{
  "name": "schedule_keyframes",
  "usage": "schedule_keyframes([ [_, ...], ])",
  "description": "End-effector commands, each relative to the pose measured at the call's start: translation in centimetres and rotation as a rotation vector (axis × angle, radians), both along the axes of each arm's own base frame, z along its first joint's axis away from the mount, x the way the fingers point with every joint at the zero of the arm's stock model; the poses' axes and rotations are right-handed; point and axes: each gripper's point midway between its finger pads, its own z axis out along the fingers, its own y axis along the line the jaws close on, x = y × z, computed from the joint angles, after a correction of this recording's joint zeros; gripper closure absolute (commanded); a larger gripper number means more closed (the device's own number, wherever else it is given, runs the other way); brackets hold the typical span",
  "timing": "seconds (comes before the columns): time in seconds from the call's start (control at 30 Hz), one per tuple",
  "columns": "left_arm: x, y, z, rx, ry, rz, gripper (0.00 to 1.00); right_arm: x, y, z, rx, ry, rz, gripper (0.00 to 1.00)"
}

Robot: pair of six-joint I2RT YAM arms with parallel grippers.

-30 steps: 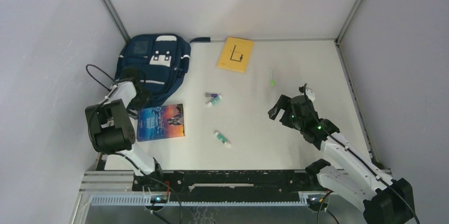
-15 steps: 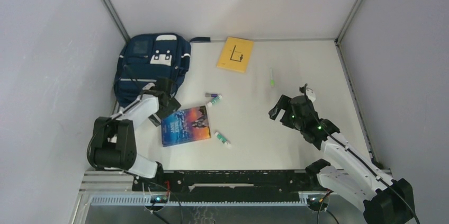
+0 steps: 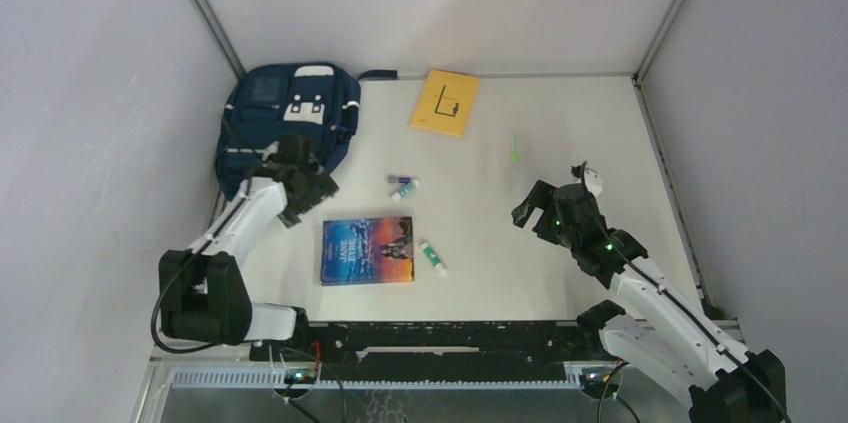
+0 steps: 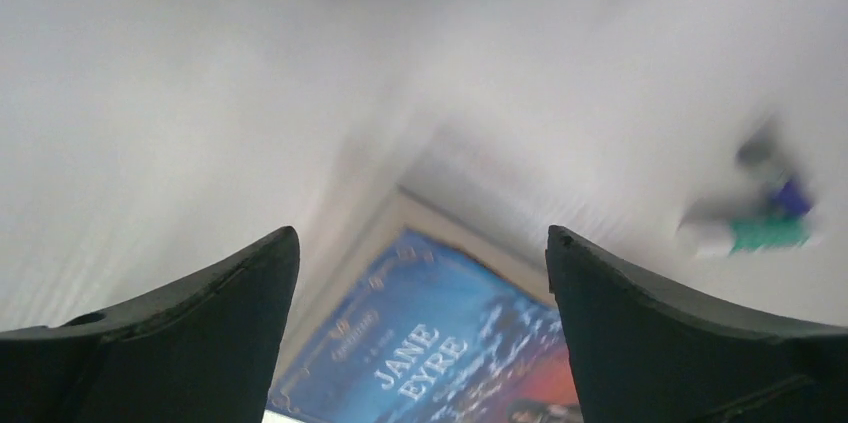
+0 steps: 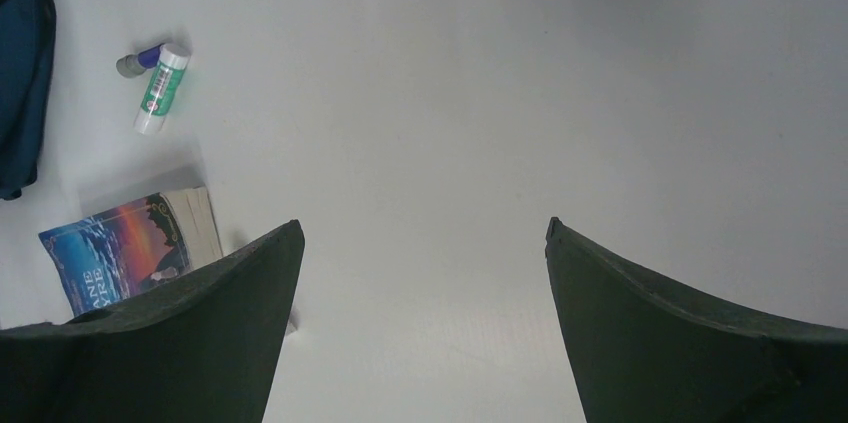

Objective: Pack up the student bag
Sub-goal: Move the book to the center of the board, then adjust the student bag at the corner of the board.

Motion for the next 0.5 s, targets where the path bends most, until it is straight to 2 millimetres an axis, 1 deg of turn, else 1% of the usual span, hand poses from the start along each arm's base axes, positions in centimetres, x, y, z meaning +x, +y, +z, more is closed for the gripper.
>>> schedule_keyframes([
  [0.0, 3.3, 4.7, 4.5, 0.012, -0.102, 0.077, 0.04, -0.2, -0.7, 0.4, -0.001, -0.023, -0.031, 0.0],
  [0.03, 3.6, 6.2, 5.0, 0.023, -0.114, 0.123, 0.05, -0.3, -0.8, 0.4, 0.001, -0.027, -0.033, 0.0],
  [0.07, 3.8, 7.3, 5.3, 0.024, -0.118, 0.16, 0.07, -0.4, -0.9, 0.4, 0.006, -0.032, -0.038, 0.0],
  [0.17, 5.0, 9.4, 5.4, -0.032, -0.137, 0.231, 0.16, -0.8, -1.0, 0.1, 0.021, -0.037, -0.043, 0.0],
  [0.27, 6.5, 11.3, 5.0, -0.077, -0.133, 0.284, 0.2, -1.1, -1.0, -0.1, 0.025, -0.038, -0.041, 0.0],
  [0.33, 7.8, 12.0, 5.0, -0.093, -0.144, 0.291, 0.2, -1.3, -1.1, -0.2, 0.021, -0.035, -0.04, 0.0],
  [0.47, 9.4, 12.9, 3.5, -0.104, -0.108, 0.308, 0.24, -1.6, -1.6, -0.3, 0.007, -0.03, -0.053, 0.0],
])
